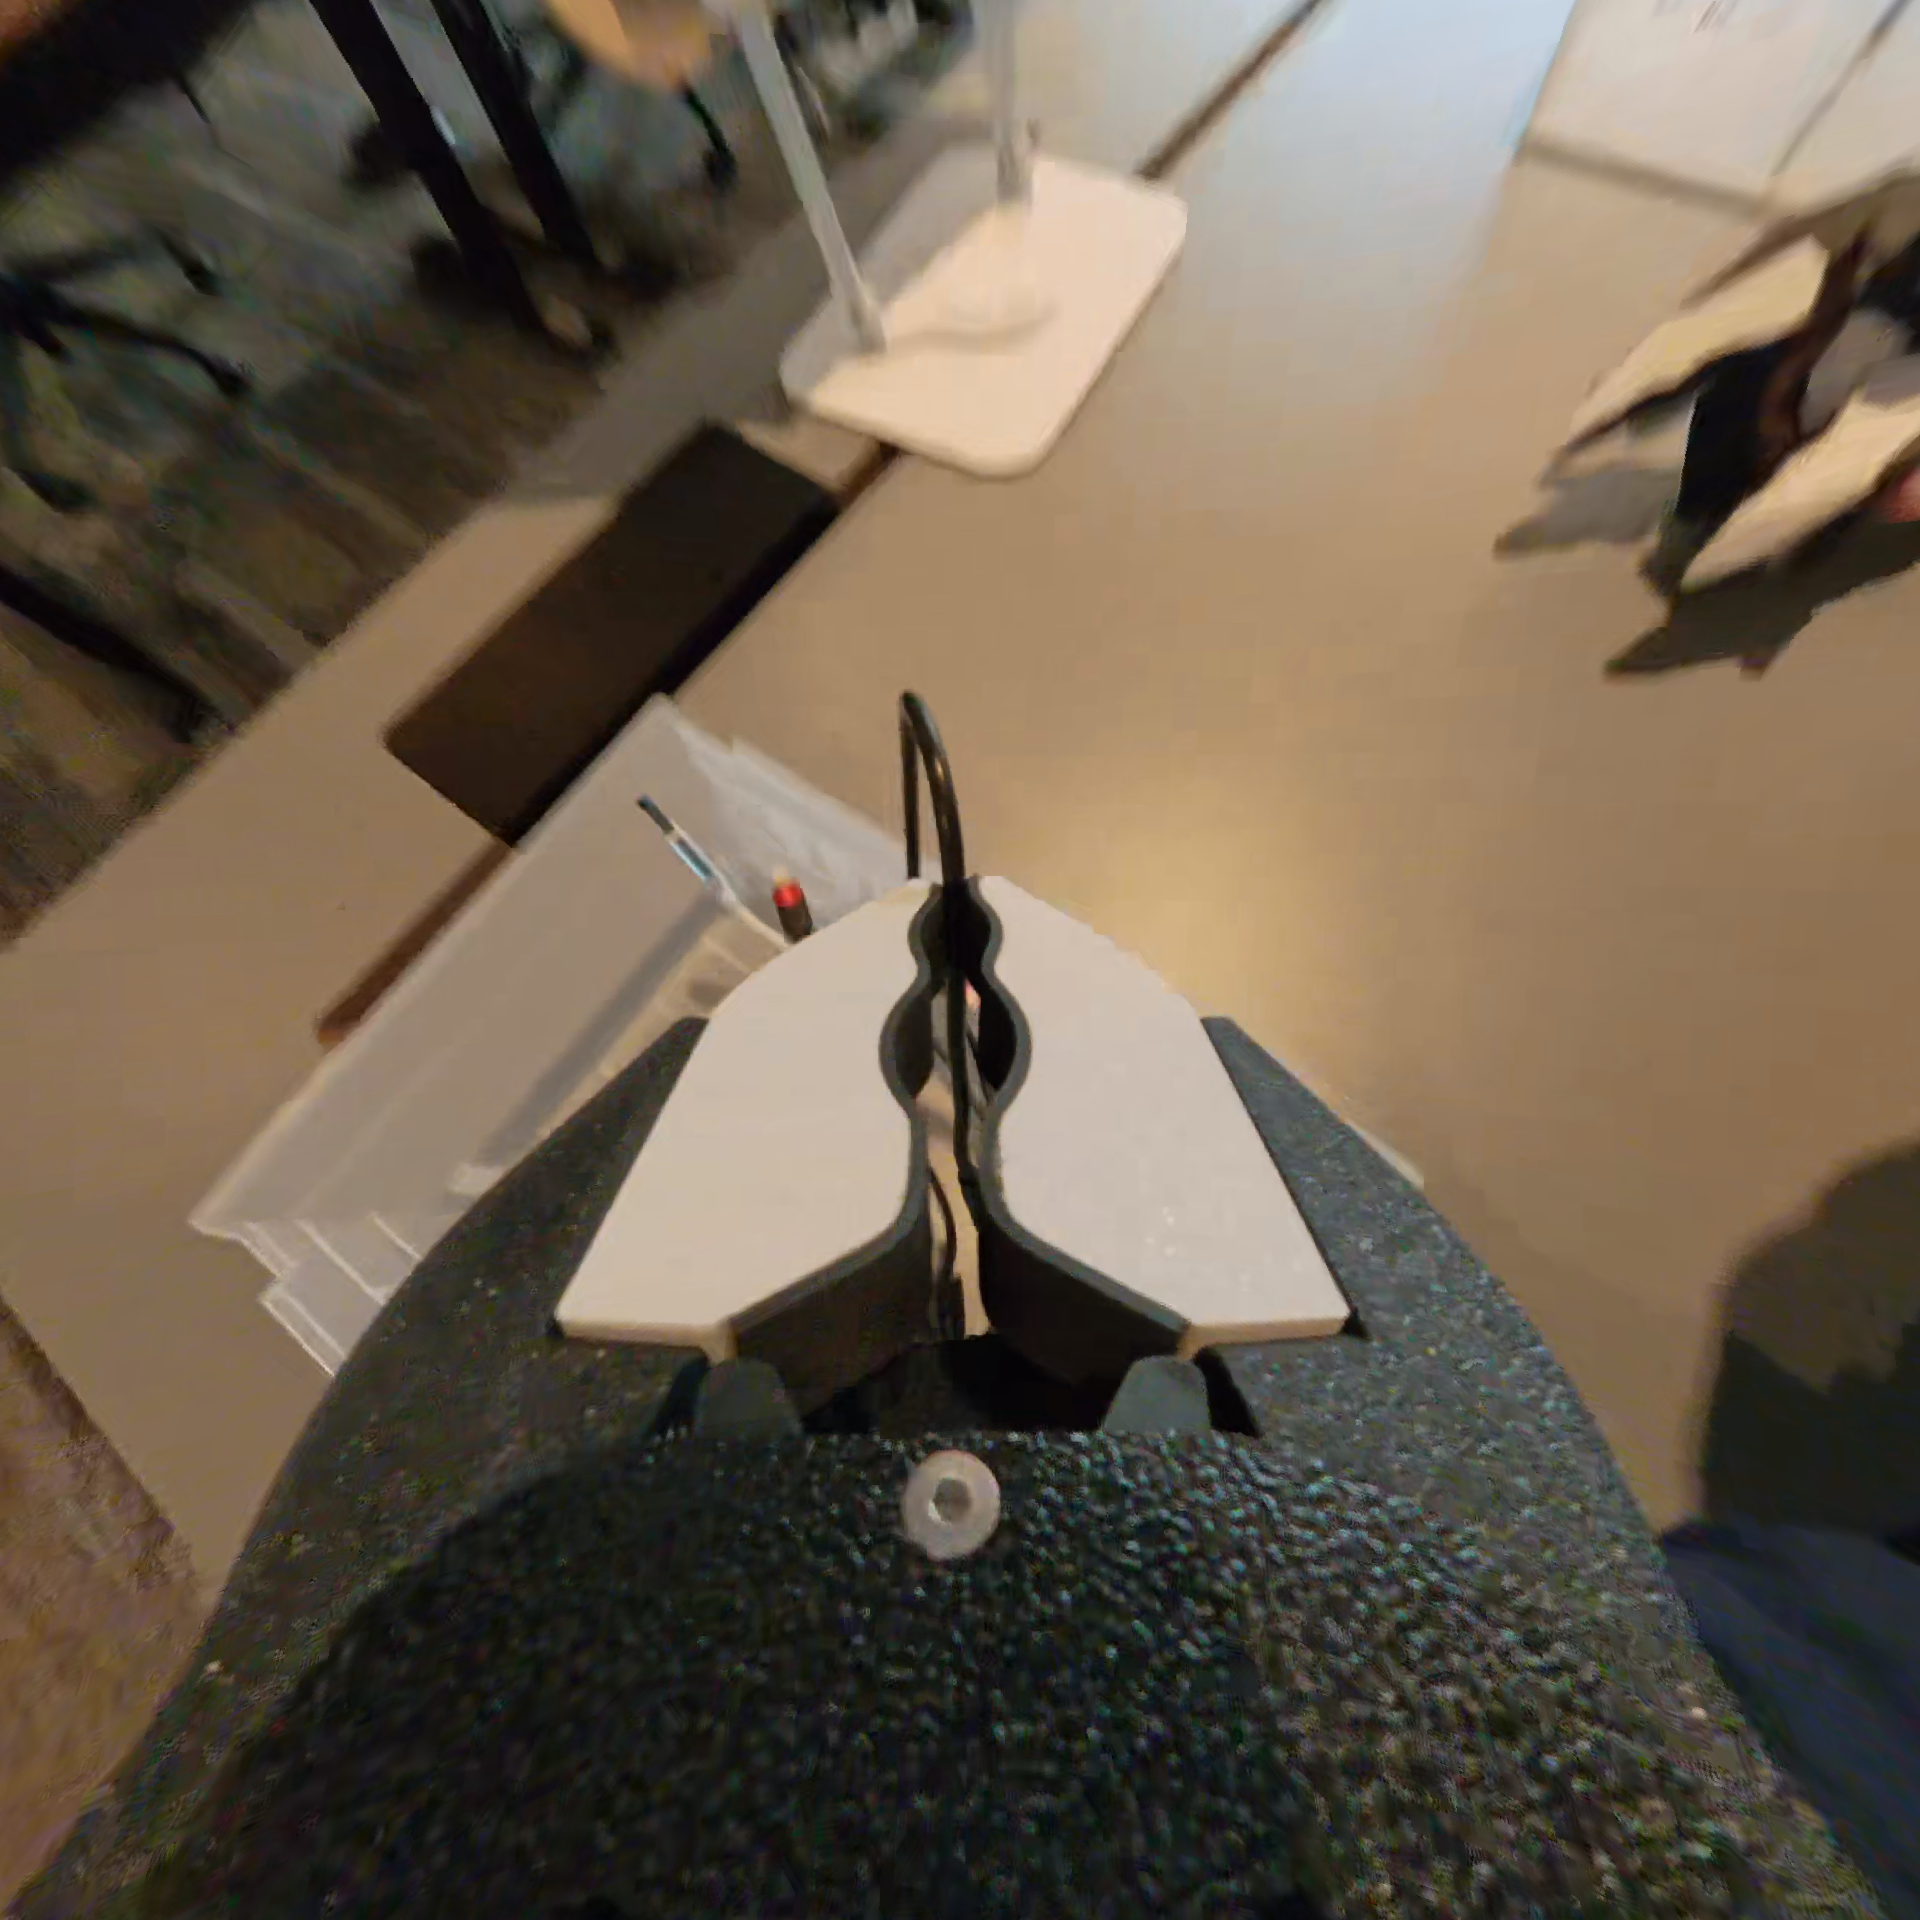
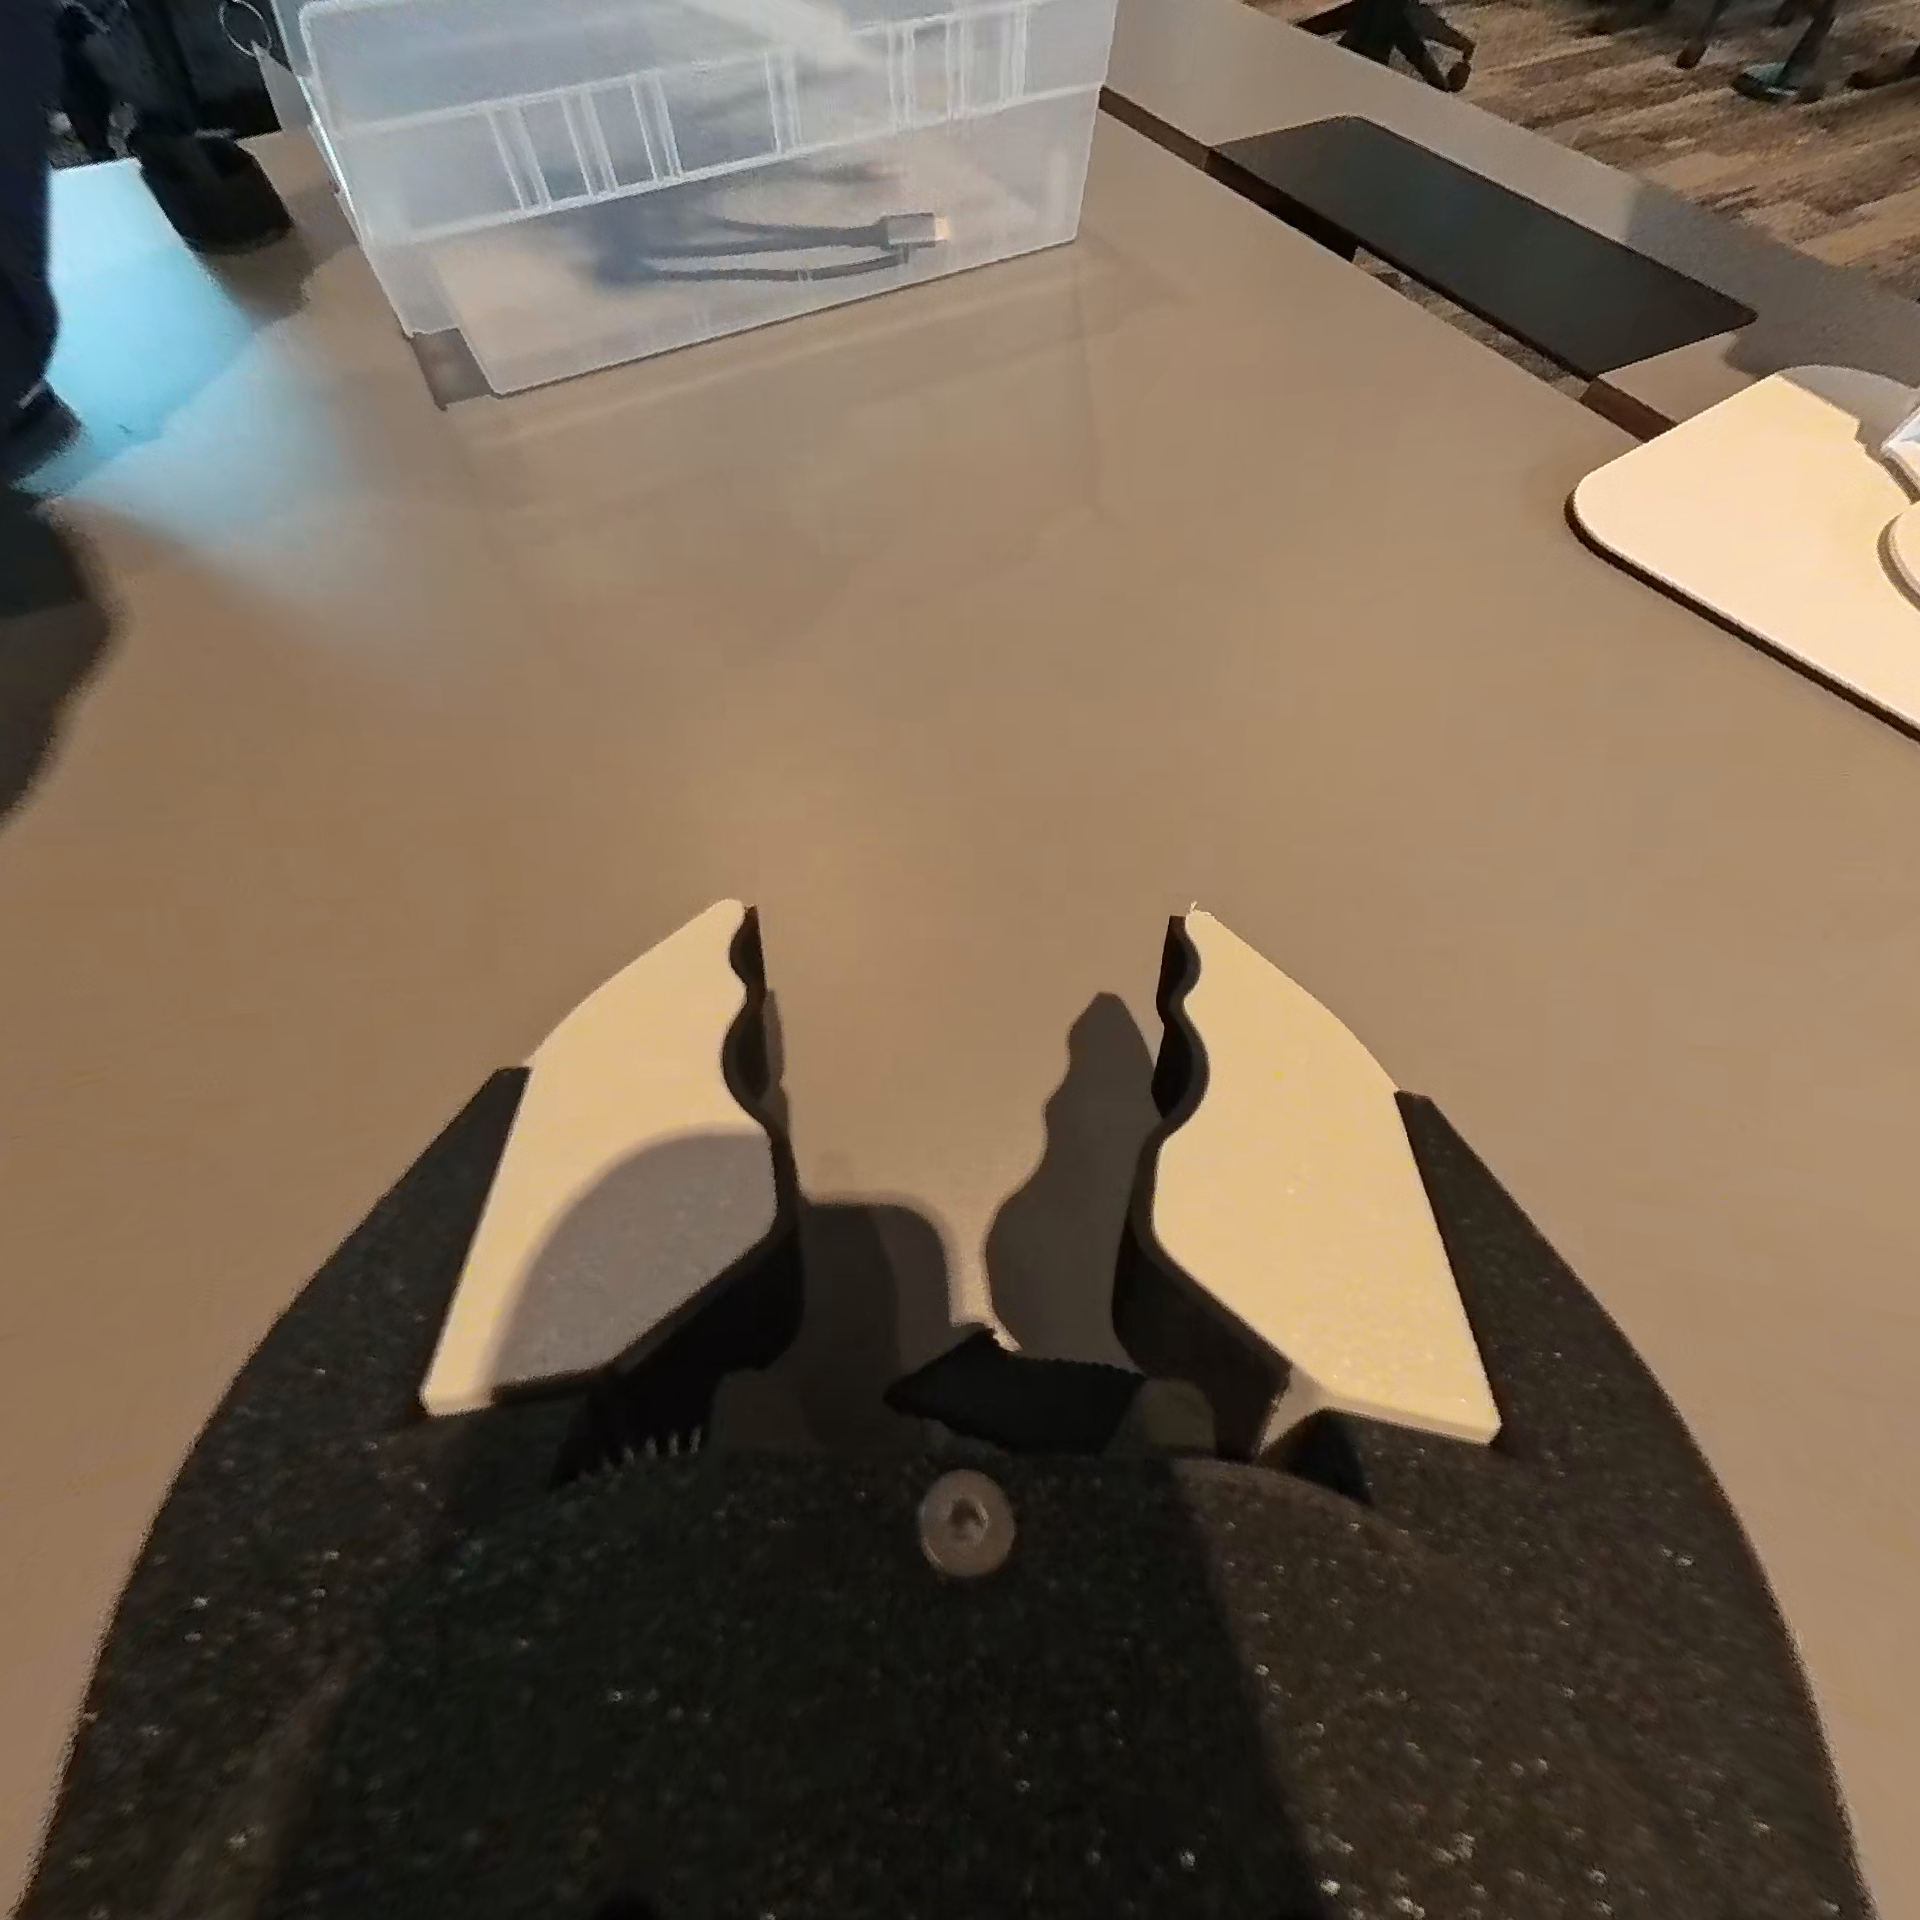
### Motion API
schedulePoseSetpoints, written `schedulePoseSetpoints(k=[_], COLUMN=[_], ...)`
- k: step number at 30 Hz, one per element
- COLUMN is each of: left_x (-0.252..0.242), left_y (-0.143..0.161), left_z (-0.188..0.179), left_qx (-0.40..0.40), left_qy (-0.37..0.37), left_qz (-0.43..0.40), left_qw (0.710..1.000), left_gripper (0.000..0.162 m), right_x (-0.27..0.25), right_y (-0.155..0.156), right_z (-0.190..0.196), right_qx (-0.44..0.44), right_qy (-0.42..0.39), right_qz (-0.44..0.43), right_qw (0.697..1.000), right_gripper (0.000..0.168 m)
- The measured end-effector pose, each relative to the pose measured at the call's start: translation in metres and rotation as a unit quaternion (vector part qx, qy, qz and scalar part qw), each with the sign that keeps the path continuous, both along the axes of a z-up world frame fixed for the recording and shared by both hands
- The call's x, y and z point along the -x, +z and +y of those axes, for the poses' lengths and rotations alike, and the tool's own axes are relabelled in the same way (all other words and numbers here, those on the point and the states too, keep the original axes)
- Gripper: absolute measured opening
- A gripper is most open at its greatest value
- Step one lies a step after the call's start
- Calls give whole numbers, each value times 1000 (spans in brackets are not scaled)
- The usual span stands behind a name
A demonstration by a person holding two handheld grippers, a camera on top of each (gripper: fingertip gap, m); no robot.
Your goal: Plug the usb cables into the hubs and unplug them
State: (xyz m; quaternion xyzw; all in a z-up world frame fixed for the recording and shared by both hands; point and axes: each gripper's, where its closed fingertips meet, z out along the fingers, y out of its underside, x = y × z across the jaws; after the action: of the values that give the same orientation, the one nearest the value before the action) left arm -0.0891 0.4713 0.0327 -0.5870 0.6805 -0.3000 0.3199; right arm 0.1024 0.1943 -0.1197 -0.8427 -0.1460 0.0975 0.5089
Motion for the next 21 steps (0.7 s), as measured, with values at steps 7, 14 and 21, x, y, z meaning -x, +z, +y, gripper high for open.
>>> schedulePoseSetpoints(k=[7,14,21], left_x=[-12,-23,-60], left_y=[82,119,144], left_z=[-3,-18,-66], left_qx=[-53,-98,-89], left_qy=[50,75,49], left_qz=[-173,-246,-313], left_qw=[982,961,944], left_gripper=[3,3,3], right_x=[1,2,5], right_y=[0,0,9], right_z=[0,0,15], right_qx=[-3,-5,-48], right_qy=[1,3,-27], right_qz=[-8,-20,-47], right_qw=[1000,1000,997], right_gripper=[73,72,73])
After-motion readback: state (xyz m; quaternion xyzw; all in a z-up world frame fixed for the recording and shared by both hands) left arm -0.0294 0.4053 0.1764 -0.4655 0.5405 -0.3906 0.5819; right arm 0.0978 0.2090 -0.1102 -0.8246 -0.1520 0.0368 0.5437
